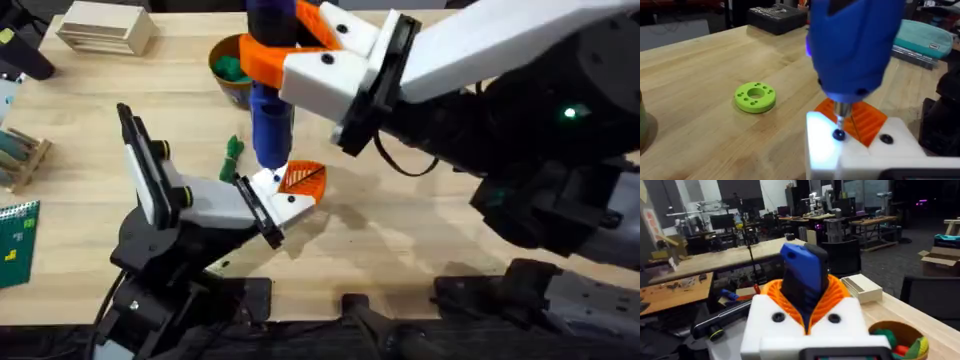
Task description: Pick up the gripper from the table and insert it into the empty holder that is missing its gripper. Then pick up a screw, insert it into the mounting hole, and use the screwdriver to tighten it. Finally, clean up the table by picking up the vegetable and placing it into the bucket.
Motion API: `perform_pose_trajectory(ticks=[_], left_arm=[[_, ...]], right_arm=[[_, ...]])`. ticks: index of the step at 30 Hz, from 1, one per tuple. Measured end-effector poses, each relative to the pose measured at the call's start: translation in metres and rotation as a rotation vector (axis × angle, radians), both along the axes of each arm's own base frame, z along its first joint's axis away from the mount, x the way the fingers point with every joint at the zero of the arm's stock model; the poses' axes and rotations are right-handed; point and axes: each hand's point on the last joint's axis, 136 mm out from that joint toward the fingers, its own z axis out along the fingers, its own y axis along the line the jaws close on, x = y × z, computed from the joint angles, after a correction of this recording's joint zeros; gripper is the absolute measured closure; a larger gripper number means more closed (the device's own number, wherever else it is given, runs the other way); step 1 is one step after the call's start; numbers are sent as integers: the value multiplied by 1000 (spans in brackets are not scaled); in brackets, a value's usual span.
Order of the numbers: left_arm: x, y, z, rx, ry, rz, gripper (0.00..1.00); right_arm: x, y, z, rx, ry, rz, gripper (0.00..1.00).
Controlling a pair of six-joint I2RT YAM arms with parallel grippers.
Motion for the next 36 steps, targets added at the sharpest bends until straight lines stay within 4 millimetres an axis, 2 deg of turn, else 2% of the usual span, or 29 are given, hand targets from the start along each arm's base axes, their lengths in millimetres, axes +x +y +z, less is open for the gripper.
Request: perform_pose_trajectory(ticks=[4, 36], left_arm=[[0, 0, 0, 0, 0, 0, 996], [0, 0, 0, 0, 1, 0, 996]], right_arm=[[-1, 2, -7, -26, 13, 12, 970], [4, 1, -13, -46, 31, 1, 970]])
